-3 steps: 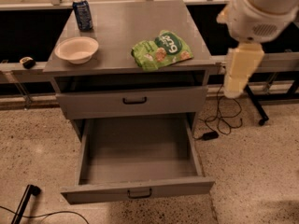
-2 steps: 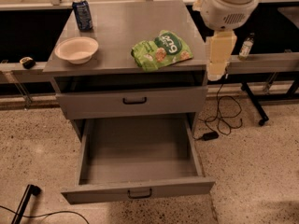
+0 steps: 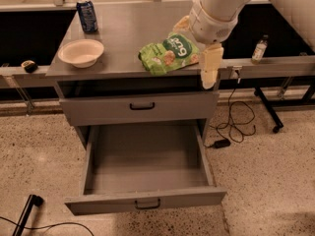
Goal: Place green rice chip bag into middle drawer
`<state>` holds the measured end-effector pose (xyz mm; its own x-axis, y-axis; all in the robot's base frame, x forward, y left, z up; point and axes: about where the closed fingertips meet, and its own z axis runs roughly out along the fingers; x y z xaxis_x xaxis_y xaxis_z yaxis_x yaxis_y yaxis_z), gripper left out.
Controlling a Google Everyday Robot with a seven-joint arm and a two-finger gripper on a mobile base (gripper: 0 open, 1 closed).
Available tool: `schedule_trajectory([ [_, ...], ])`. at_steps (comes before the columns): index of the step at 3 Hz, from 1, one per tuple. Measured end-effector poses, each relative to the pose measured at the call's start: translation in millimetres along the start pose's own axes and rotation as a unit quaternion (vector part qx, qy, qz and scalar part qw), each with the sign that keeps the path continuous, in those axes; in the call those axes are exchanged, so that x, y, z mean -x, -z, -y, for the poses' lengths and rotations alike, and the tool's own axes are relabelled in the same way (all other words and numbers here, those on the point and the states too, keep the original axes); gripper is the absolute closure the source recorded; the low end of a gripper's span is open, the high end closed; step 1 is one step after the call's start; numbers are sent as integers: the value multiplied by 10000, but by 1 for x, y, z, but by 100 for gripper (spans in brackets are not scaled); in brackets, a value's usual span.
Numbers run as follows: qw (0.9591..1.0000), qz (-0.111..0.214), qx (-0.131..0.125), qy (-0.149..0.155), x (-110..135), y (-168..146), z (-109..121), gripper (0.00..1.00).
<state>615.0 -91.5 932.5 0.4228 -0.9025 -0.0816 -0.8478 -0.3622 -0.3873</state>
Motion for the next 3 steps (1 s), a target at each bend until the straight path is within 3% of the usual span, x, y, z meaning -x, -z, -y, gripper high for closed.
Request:
schedule_trajectory([
  [2,9999,70,40,129,3,-6,0,0],
  [3,9992,1,276,301,1,-20,6,0],
])
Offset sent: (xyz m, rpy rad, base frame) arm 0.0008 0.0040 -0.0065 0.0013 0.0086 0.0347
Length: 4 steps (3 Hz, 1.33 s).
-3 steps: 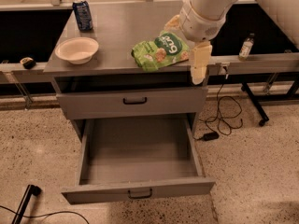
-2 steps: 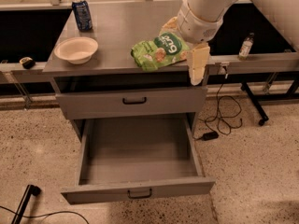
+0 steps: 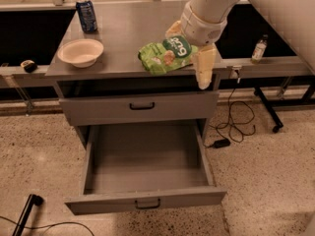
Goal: Place green rice chip bag into middle drawer
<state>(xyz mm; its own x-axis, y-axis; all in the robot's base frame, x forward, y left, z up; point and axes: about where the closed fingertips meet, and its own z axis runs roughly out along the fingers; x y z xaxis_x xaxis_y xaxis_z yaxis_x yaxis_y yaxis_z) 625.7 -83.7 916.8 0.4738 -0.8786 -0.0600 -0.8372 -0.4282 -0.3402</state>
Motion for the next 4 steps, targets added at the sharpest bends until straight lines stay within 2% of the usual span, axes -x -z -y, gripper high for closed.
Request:
schedule_trajectory([
  [1,9991,-112,211,337,-7,-22,18,0],
  [2,9976,-188,112,663,-15,-35,38,0],
  [3,9961,-289,-114,820,-28,-42,62,0],
  [4,9946,-286,-155,981,-35,-57,84,0],
])
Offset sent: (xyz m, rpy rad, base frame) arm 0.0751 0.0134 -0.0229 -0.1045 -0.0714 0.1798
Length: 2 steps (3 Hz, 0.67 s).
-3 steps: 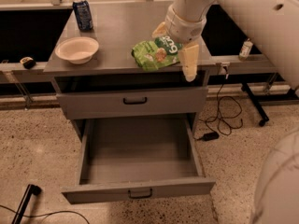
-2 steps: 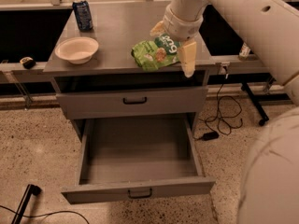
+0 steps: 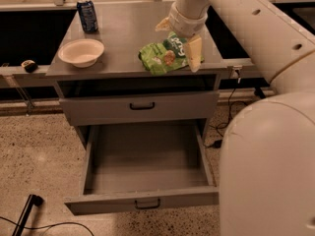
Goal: Place green rice chip bag into middle drawer
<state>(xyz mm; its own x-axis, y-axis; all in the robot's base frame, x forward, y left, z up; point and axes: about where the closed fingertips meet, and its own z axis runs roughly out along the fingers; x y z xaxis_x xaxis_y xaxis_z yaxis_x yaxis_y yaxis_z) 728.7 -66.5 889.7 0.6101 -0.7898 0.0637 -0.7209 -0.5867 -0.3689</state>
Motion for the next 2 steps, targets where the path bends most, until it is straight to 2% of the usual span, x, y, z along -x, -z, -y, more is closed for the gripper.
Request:
schedule_trajectory([
  [1,9998,107,75,-141,-10,-31,9,17],
  [2,9985,387,-46,-389,-9,-51,16,41],
])
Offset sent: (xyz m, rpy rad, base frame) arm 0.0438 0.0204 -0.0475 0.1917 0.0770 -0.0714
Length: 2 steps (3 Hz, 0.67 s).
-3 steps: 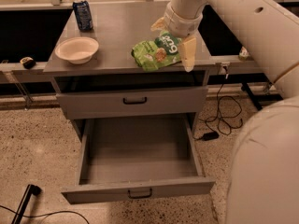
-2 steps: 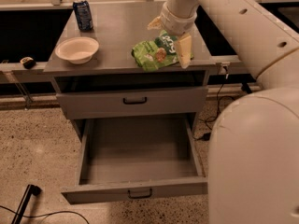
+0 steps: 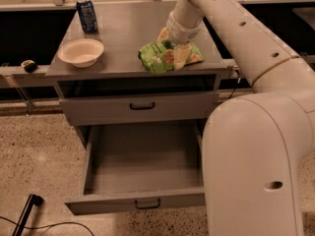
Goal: Place green rice chip bag into middle drawer
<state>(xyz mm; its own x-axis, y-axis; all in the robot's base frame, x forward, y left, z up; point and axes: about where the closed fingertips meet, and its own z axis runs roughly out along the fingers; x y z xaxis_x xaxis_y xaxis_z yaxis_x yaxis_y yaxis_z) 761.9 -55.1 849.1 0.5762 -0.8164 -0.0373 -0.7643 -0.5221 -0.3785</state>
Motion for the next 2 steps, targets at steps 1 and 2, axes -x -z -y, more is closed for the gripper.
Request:
schedule_trajectory([
  [1,9987,383,-229,-228,4,0,2,65],
  [2,9920,1029,-696,-245,21,19,-1,88],
])
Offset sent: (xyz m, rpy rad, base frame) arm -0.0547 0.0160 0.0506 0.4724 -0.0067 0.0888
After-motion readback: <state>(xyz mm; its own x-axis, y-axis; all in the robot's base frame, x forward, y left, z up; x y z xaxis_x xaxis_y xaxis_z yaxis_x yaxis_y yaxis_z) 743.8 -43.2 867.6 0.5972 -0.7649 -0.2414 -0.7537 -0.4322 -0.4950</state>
